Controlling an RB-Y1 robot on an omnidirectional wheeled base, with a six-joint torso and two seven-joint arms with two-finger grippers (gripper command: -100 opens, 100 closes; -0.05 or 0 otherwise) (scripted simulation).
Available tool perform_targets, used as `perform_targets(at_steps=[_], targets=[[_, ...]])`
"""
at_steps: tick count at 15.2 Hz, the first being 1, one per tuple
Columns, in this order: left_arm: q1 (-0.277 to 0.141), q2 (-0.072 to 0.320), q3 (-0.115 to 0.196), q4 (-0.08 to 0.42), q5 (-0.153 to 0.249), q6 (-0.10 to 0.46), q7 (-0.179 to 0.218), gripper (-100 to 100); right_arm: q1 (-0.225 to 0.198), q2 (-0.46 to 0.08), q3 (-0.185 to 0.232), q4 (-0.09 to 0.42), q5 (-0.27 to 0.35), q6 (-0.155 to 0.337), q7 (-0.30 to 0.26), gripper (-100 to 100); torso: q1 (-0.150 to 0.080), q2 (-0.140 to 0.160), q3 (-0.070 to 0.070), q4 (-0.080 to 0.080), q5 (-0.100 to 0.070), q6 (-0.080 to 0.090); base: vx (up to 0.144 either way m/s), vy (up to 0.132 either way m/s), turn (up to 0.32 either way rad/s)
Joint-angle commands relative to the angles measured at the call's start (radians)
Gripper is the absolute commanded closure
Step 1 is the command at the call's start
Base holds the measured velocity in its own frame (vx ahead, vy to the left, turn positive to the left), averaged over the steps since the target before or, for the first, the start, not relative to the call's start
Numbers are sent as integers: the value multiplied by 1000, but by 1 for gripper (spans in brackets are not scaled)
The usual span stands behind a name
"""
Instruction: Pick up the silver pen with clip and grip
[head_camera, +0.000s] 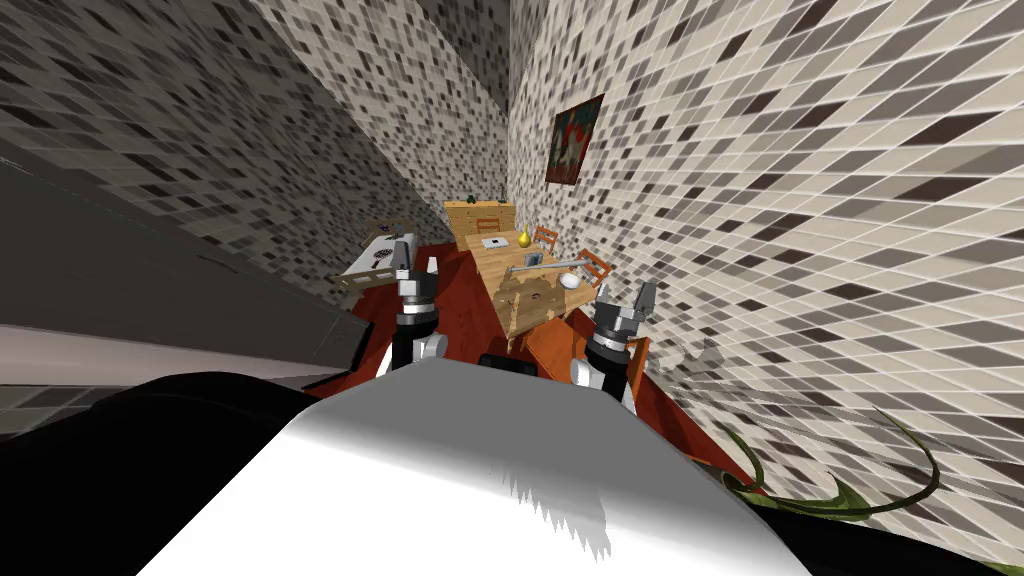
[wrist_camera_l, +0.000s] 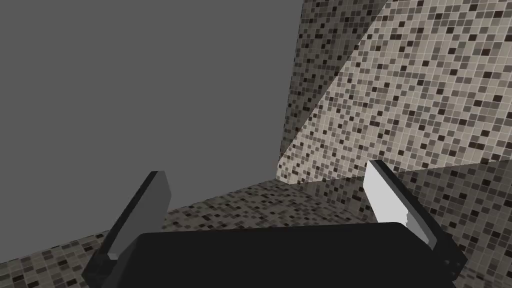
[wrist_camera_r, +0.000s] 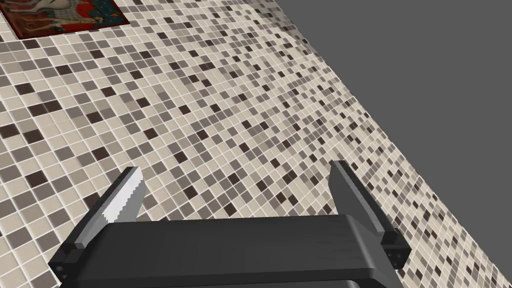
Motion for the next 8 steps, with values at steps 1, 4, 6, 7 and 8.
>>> perform_targets(at_steps=[1,4,6,7,8], targets=[[-3,43,1,7,-1,14,-2,-100,0,0,0,0,0,0,0,0,0,0,0,0,0,0,-26,3,-45],[-10,98,5,25,-2,48,-5,-100,0,0,0,0,0,0,0,0,1,3,2,1,0,0,-58,5,-80],[-15,133,7,37,-3,71,-8,-100,0,0,0,0,0,0,0,0,0,5,3,1,0,0,-64,-3,-80],[-20,157,10,51,-4,99,-11,-100,0,0,0,0,0,0,0,0,0,5,3,1,0,0,-76,-20,-187],[-20,161,10,51,-4,99,-11,-100,0,0,0,0,0,0,0,0,0,5,3,1,0,1,-71,-22,-133]])
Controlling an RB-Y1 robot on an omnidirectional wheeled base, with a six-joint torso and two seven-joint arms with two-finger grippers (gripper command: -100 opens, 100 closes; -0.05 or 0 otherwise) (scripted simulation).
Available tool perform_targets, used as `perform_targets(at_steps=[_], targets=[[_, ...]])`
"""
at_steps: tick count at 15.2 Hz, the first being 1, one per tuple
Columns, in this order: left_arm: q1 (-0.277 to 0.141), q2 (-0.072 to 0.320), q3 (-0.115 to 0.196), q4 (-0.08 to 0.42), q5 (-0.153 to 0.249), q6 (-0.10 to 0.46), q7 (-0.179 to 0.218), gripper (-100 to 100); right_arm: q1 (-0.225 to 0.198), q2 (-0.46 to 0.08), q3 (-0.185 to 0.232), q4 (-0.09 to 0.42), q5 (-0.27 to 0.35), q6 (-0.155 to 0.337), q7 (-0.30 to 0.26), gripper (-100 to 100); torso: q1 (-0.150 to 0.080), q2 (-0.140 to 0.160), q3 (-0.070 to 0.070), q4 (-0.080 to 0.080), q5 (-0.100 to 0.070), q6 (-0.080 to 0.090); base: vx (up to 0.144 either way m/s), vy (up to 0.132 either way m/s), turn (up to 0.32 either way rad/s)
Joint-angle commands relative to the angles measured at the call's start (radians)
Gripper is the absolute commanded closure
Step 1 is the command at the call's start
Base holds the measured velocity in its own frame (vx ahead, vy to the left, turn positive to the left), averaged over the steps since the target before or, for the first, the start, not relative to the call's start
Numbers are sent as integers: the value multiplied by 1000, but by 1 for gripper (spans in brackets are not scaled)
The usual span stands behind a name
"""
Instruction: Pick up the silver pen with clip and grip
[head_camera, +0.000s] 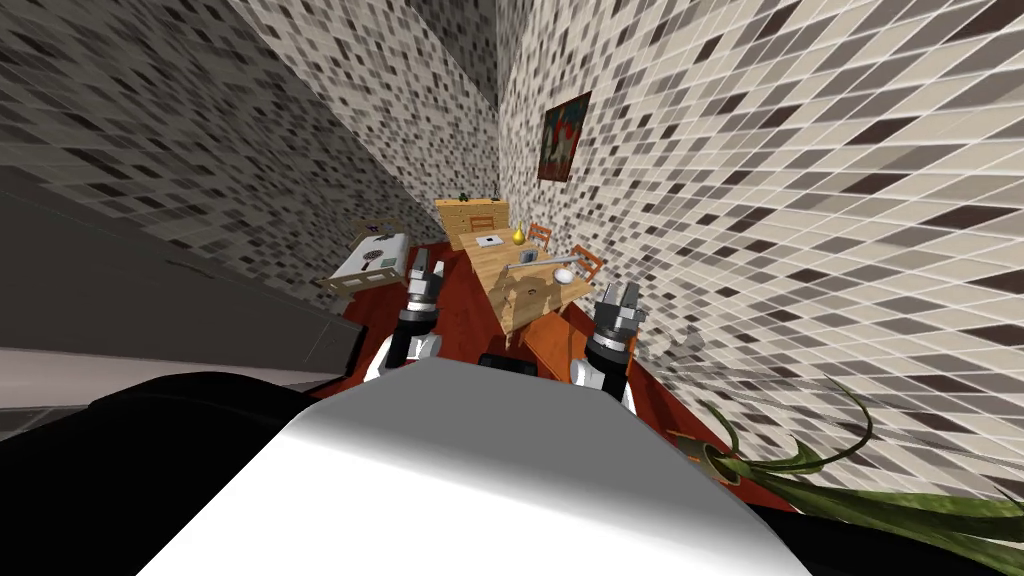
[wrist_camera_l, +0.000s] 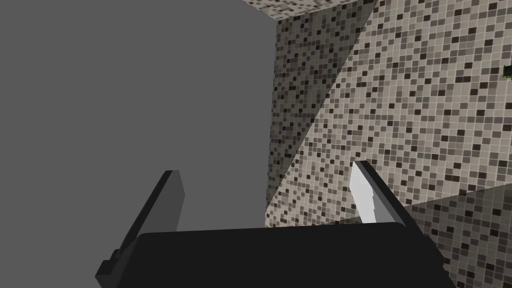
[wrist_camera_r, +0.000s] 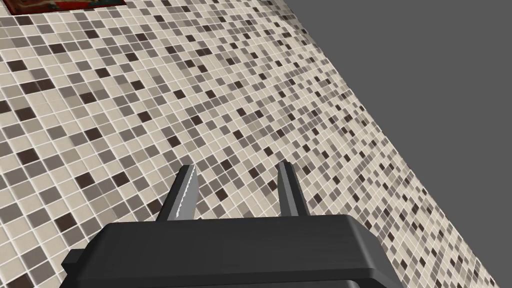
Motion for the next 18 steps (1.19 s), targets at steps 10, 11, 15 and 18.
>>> perform_targets(at_steps=[10,11,15,18], targets=[[-37,122,10,101,-14,200,-28,-100,0,0,0,0,0,0,0,0,-2,-2,-1,-1,0,0,-46,-35,-155],[-37,122,10,101,-14,202,-28,-100,0,0,0,0,0,0,0,0,-2,-2,-1,-1,0,0,-27,-25,-43],[-55,157,20,149,-18,283,-38,-100,0,0,0,0,0,0,0,0,-1,-4,-2,-1,0,0,-21,-30,-138],[-65,172,25,175,-21,337,-43,-100,0,0,0,0,0,0,0,0,-2,-4,-2,-1,0,0,-16,-42,-214]])
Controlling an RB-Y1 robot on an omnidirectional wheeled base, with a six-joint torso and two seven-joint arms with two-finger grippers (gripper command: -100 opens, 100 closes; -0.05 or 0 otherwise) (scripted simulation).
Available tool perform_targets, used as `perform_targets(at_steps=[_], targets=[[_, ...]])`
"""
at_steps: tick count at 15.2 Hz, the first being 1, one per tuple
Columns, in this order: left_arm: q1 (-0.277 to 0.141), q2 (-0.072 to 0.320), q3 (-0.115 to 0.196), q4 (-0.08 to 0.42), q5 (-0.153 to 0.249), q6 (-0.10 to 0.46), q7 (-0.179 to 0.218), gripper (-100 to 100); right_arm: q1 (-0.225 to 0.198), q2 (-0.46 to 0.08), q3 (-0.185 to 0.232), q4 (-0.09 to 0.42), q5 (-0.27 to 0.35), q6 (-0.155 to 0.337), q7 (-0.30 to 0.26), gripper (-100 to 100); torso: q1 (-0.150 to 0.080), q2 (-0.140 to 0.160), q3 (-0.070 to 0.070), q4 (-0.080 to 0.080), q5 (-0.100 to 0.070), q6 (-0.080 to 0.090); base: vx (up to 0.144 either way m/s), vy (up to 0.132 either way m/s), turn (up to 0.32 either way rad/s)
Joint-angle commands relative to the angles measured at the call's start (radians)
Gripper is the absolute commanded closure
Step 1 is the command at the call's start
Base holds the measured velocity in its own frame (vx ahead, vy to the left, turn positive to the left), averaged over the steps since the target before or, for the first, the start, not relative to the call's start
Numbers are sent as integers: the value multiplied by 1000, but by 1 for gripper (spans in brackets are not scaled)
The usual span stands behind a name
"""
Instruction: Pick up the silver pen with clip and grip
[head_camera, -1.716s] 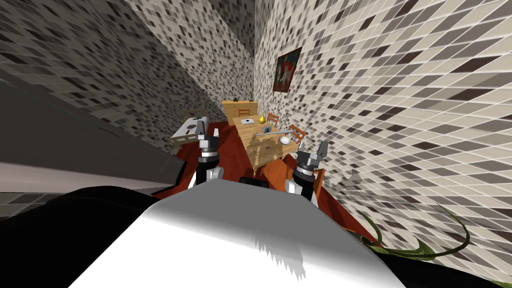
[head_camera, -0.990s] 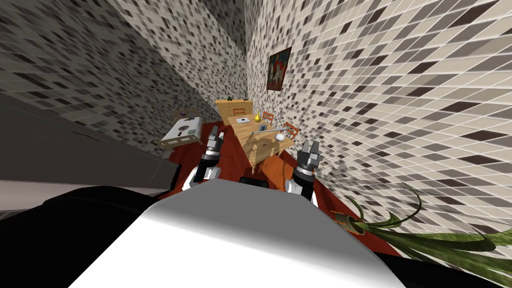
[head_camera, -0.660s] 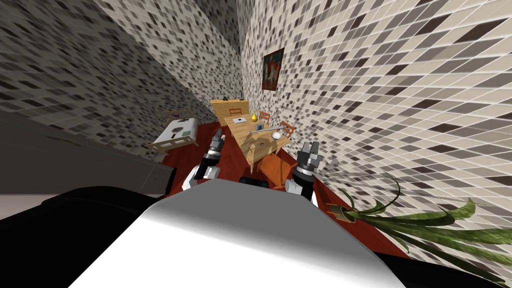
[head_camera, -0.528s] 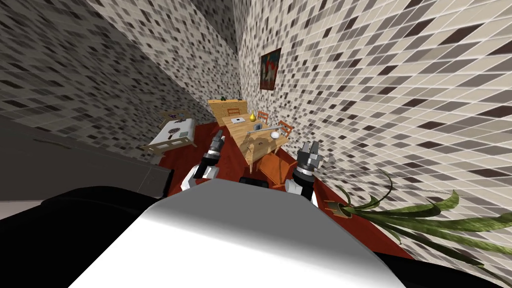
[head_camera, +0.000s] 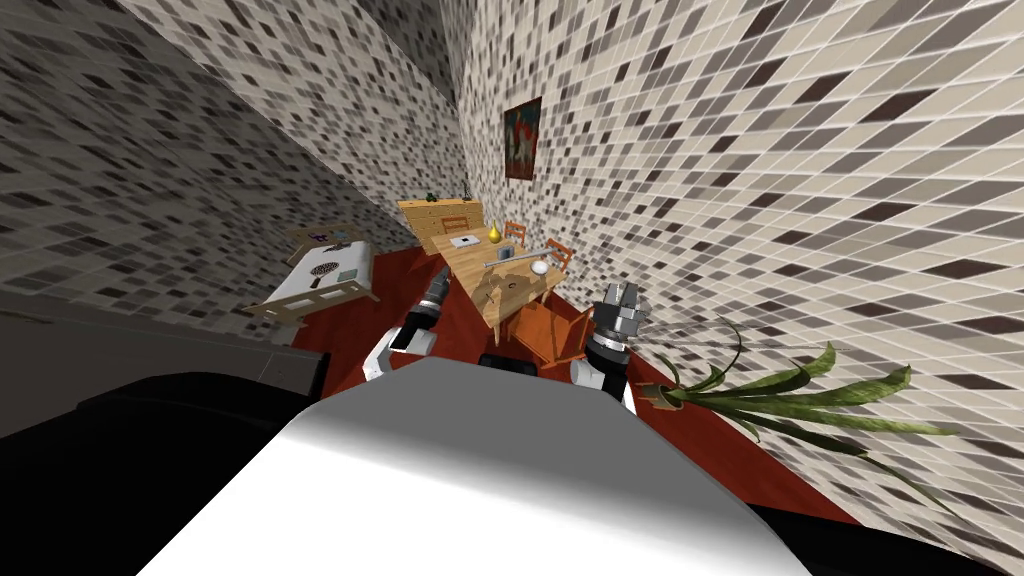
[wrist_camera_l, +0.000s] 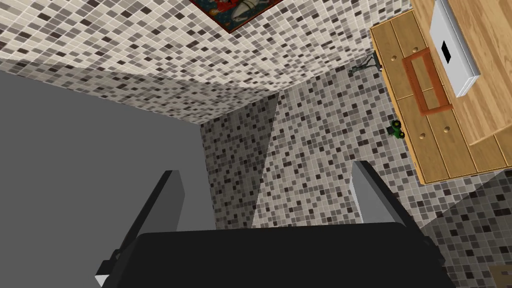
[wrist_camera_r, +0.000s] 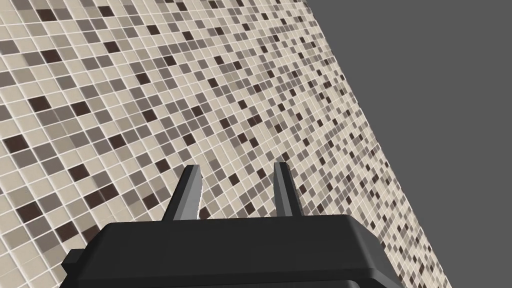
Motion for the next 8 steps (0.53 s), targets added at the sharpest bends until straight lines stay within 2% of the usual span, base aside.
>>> perform_targets(at_steps=[1,2,4,5,7,8], targets=[[-7,4,1,9,-2,40,-3,-100,0,0,0,0,0,0,0,0,0,0,0,0,0,0,-17,-27,-33],[-17,18,6,36,-4,67,-9,-100,0,0,0,0,0,0,0,0,1,0,0,0,0,-1,-19,-36,-152],[-17,18,6,36,-4,92,-9,-100,0,0,0,0,0,0,0,0,0,0,0,0,0,0,-14,-31,-126],[-28,30,12,63,-7,127,-15,-100,0,0,0,0,0,0,0,0,1,0,0,0,0,0,-6,-33,-195],[-28,30,12,63,-7,146,-15,-100,0,0,0,0,0,0,0,0,1,-1,0,0,0,0,-4,-29,-138],[-38,41,17,91,-9,179,-21,-100,0,0,0,0,0,0,0,0,1,-1,0,0,0,-1,-4,-31,-186]])
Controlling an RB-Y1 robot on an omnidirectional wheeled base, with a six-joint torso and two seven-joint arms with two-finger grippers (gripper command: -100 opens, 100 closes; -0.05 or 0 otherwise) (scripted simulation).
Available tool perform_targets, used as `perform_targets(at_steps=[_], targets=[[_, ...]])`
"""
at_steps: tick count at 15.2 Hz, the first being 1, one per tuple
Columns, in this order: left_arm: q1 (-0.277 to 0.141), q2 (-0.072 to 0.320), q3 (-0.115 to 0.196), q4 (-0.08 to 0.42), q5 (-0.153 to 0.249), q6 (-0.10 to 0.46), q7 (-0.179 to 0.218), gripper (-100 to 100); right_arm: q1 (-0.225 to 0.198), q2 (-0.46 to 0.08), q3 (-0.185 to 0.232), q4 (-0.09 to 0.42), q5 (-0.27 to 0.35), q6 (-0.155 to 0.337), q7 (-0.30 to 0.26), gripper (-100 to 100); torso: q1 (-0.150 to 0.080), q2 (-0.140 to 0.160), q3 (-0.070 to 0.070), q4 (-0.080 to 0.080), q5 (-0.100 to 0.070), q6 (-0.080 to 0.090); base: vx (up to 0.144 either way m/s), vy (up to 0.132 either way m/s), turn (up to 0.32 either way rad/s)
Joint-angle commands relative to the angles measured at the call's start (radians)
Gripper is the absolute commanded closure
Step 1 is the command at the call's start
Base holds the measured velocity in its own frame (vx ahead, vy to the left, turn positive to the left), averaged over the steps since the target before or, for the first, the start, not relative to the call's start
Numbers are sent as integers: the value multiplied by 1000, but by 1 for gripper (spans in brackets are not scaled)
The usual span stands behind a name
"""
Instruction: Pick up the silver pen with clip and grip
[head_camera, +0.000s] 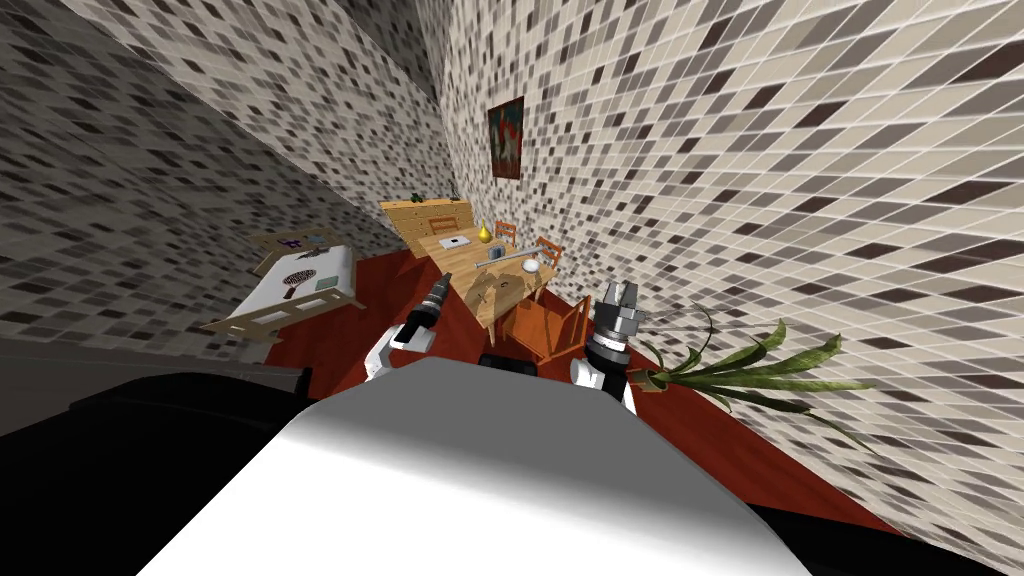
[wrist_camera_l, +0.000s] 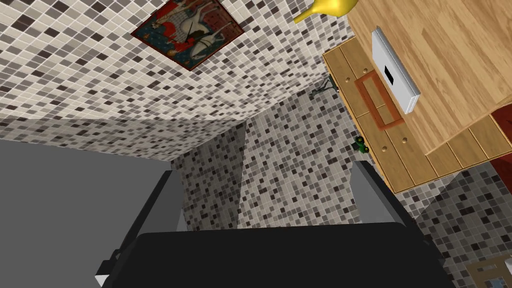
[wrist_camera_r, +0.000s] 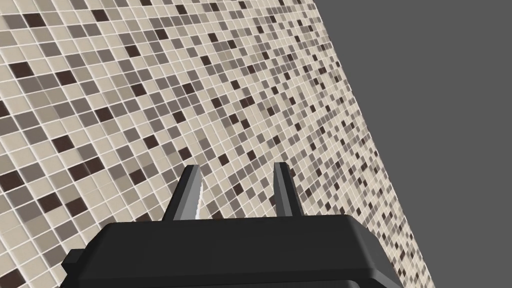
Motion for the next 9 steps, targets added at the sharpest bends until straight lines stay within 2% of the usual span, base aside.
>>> perform_targets(at_steps=[1,2,3,5,6,8,9], targets=[[-5,7,4,18,-2,50,-4,-100,0,0,0,0,0,0,0,0,0,0,0,0,0,0,-6,-32,-197],[-5,7,4,18,-2,52,-4,-100,0,0,0,0,0,0,0,0,0,0,0,0,0,0,-2,-22,-64],[-16,17,10,46,-5,91,-10,-100,0,0,0,0,0,0,0,0,0,0,0,0,0,-1,5,-34,-179],[-16,17,10,46,-5,108,-10,-100,0,0,0,0,0,0,0,0,0,-1,0,0,0,0,6,-31,-149],[-27,25,15,75,-7,140,-16,-100,0,0,0,0,0,0,0,0,0,-1,0,0,0,-1,10,-27,-174],[-27,25,15,75,-7,165,-16,-100,0,0,0,0,0,0,0,0,0,-1,0,0,0,0,6,-24,-139],[-38,33,21,104,-10,201,-22,-100,0,0,0,0,0,0,0,0,0,-1,0,0,0,-1,8,-25,-160]])
